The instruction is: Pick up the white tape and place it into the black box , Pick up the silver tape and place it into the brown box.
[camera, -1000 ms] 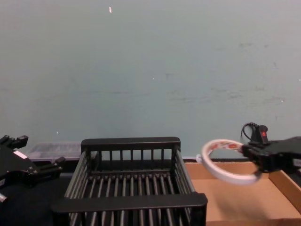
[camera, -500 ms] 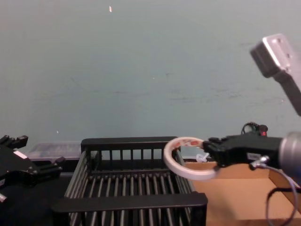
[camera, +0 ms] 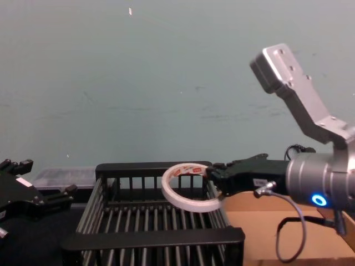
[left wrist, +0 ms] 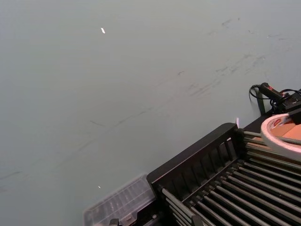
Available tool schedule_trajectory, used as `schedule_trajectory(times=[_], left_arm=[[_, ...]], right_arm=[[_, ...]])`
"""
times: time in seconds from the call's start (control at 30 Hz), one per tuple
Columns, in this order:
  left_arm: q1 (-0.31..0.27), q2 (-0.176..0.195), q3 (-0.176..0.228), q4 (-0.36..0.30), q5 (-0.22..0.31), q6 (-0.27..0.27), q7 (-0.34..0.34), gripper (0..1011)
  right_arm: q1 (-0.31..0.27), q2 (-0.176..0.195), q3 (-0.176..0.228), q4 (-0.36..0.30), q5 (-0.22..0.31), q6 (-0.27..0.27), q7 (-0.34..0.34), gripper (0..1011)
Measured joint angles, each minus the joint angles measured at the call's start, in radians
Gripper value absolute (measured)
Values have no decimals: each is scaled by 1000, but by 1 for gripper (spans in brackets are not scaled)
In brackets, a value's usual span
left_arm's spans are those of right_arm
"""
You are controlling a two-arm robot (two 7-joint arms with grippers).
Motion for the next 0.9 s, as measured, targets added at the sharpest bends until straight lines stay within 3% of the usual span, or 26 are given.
schedule_trajectory(times=[0.27, 0.77, 0.9], left_arm=[[0, 0, 0, 0, 0, 0, 0, 1001], [0, 0, 0, 0, 0, 0, 0, 1001], [0, 0, 0, 0, 0, 0, 0, 1001]], right_arm=[[23, -21, -11, 43, -10, -11, 0, 99], [21, -20, -11, 40, -10, -10, 0, 99], [21, -20, -10, 40, -10, -10, 0, 156]])
